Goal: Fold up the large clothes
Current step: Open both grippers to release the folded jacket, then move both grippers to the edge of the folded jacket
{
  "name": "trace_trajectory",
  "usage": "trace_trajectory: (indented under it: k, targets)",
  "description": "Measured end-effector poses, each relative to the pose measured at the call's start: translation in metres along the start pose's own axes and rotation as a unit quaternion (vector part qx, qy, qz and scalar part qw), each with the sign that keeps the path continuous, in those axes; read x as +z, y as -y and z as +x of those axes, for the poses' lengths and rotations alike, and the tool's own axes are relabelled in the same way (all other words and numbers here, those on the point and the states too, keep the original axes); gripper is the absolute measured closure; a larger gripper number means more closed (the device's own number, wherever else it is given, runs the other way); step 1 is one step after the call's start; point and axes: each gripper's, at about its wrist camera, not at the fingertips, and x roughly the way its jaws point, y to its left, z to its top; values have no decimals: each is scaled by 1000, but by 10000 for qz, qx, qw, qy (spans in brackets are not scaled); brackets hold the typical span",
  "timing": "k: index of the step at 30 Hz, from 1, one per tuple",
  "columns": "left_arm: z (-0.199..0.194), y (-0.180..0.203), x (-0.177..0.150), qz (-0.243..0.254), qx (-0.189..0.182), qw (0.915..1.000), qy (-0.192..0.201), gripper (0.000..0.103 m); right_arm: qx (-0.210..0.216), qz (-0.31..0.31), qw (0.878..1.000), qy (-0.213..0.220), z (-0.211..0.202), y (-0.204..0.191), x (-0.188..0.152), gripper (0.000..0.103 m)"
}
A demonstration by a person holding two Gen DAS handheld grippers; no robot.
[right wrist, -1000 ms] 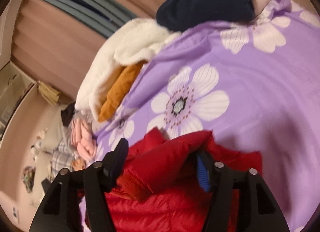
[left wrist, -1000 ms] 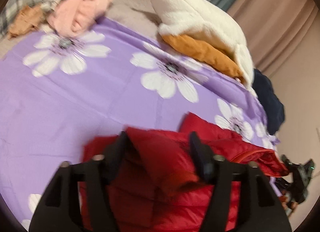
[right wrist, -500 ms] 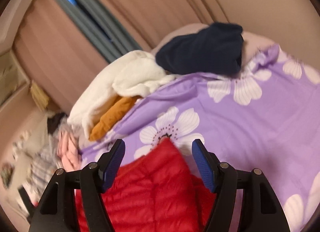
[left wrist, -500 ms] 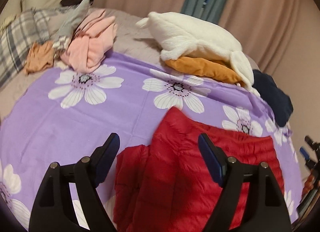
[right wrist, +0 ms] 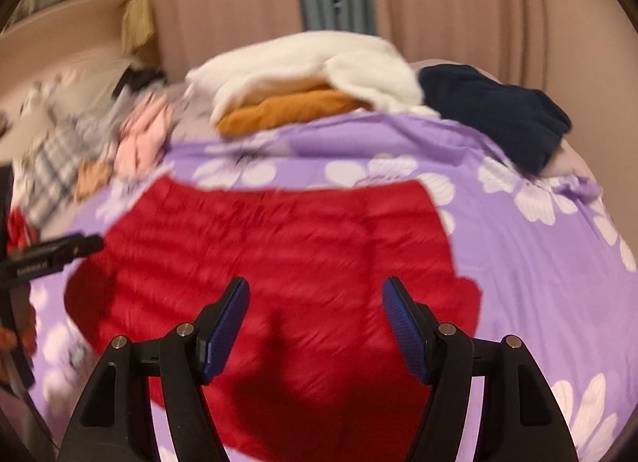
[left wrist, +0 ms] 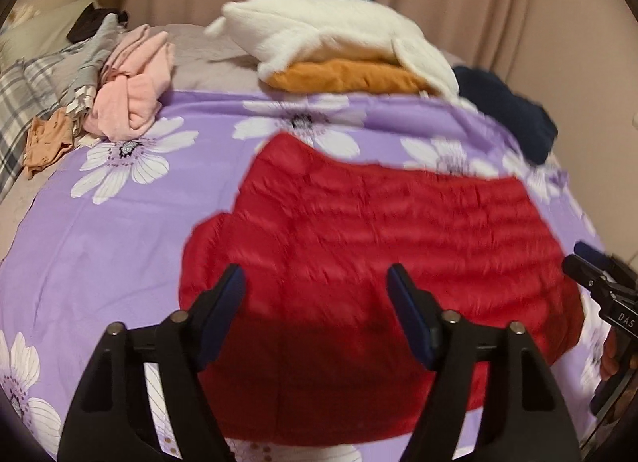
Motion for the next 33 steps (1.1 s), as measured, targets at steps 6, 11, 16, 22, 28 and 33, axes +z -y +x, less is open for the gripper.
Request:
trace_trajectory:
  k: [6, 11, 16, 22, 28, 33]
  targets:
    - [22, 16, -30, 468, 161, 9981, -368, 46, -48, -375, 9986, -377, 18, -22, -21, 34]
    - [37, 12, -36, 455, 141, 9973, -564, 46, -170, -315, 9976, -591, 40, -19, -35, 34]
    - [43, 10, -36, 381, 62, 9970, -665, 45, -181, -313, 9977, -572, 47, -17, -40, 34]
    - [19, 15, -37, 221, 101, 9980, -581, 45, -261, -211, 9977, -587, 29, -24, -32, 34]
    - [-13, 35, -51, 456, -63, 9987, -199, 44, 1, -276, 9996, -95, -3, -36, -30, 34]
    - [1, 47, -64, 725, -30, 9967, -355, 44, 124, -528, 9985, -107, 4, -51, -33, 34]
